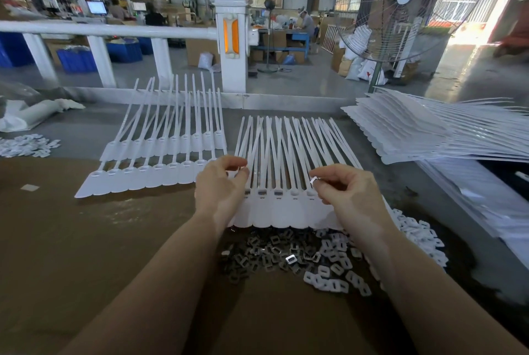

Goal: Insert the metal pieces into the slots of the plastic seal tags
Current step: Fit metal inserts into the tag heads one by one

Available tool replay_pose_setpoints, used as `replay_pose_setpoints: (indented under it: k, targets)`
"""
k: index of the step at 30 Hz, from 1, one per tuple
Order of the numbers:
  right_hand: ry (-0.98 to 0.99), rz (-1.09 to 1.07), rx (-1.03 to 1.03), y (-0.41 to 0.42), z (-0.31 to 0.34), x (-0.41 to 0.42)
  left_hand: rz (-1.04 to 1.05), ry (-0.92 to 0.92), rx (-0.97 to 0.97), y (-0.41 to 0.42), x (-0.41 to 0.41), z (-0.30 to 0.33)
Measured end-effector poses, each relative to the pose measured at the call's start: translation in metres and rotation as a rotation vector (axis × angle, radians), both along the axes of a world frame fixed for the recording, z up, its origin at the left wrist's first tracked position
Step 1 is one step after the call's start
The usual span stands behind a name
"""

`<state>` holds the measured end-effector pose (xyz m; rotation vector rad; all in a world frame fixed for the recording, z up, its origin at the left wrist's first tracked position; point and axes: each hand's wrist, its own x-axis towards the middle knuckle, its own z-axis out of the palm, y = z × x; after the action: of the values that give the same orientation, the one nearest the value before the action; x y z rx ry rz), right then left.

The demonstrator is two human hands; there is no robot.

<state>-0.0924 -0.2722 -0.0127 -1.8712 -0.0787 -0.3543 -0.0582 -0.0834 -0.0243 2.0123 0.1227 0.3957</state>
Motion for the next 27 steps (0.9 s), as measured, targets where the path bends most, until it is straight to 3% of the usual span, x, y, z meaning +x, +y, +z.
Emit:
replay_pose_setpoints:
  k: [11, 21, 27]
  targets:
    - [0.061, 0.003, 0.043, 0.000, -0.001, 0.005, -0.001, 0.062, -0.014, 0.019, 0.003, -0.017]
    - [0.055, -0.007, -0.185, 0.008, -0.002, 0.013, -0.037, -0.033, -0.141, 0.018, -0.001, -0.020]
    - [0.064, -0.014, -0.208, 0.013, 0.001, 0.014, -0.040, -0.040, -0.210, 0.018, -0.001, -0.021]
